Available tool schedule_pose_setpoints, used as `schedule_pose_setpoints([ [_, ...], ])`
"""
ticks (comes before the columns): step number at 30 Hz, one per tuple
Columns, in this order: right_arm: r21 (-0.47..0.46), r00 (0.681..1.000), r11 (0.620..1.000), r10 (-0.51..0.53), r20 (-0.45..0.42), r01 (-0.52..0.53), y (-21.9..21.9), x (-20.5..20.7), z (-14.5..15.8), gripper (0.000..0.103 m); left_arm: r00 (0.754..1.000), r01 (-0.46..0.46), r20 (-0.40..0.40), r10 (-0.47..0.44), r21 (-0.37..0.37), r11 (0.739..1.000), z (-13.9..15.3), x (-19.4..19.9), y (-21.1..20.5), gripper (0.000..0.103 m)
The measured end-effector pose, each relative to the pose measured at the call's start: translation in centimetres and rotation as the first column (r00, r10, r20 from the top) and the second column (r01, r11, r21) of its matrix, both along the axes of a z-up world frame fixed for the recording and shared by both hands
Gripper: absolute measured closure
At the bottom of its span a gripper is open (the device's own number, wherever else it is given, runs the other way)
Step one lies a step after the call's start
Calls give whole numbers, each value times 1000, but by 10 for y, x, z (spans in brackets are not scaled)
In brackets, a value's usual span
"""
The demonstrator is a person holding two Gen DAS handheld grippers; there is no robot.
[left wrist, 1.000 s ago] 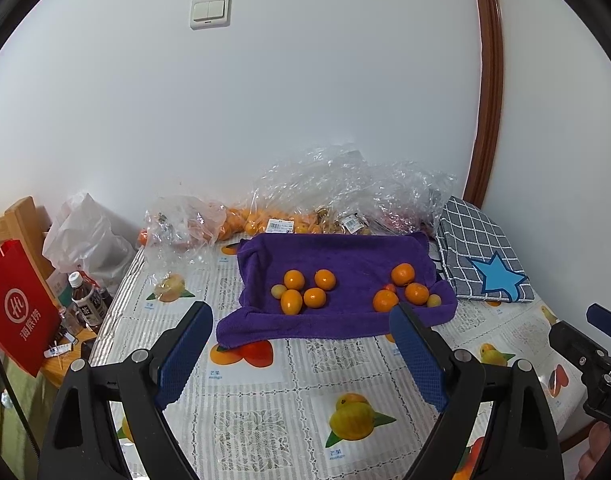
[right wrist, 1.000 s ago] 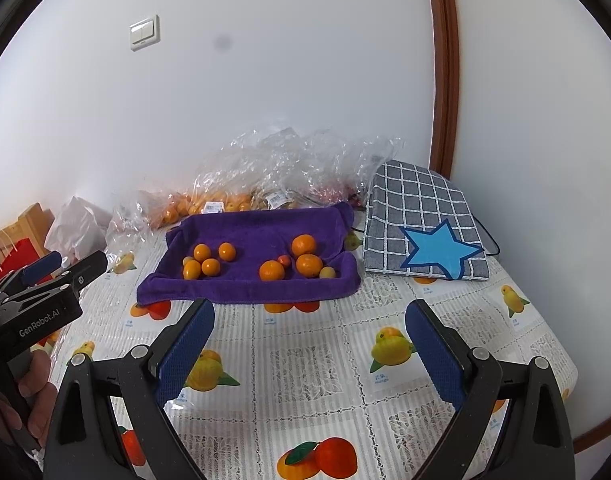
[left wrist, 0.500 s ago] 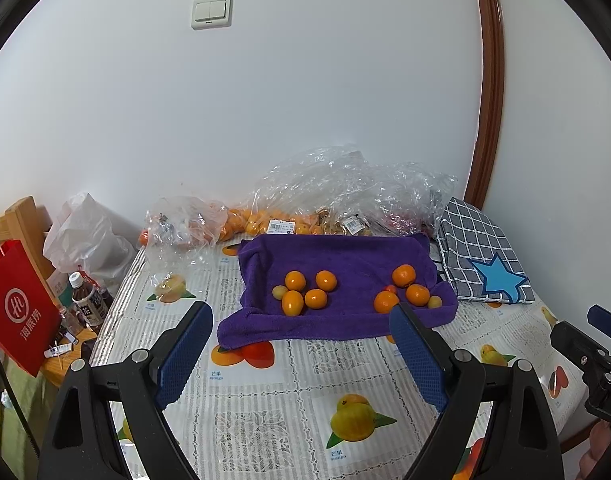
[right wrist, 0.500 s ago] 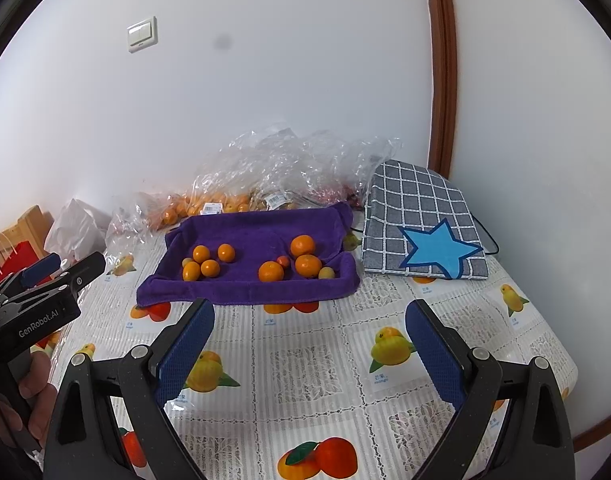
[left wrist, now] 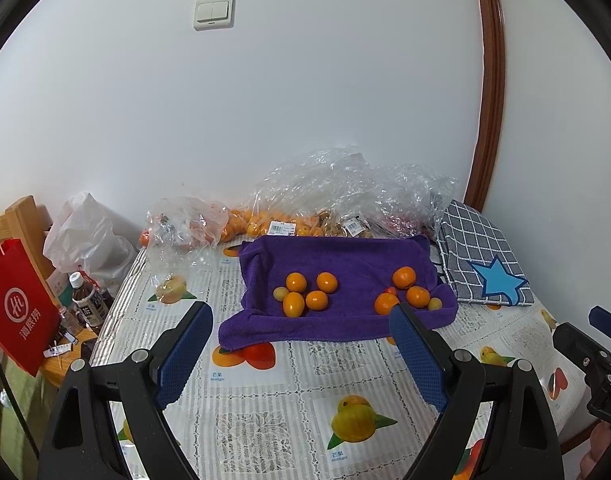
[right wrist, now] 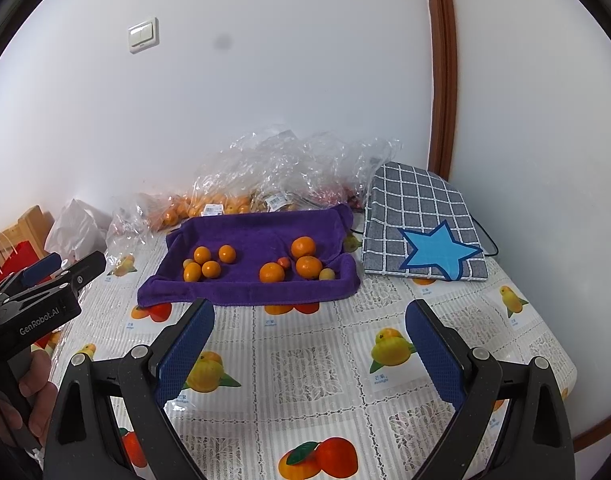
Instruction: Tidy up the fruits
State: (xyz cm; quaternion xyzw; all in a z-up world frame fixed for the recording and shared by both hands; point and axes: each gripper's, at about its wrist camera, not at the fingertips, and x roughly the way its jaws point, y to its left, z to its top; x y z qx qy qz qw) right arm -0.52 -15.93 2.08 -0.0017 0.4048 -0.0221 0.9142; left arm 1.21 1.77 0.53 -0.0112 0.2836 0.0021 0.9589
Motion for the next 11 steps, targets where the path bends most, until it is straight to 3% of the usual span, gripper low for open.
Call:
schedule_pose_setpoints([
  [11, -4, 1000, 1000, 0, 6, 0, 5, 0, 3, 7, 1000, -4, -1, 4, -1, 1000, 1, 1, 1, 13],
])
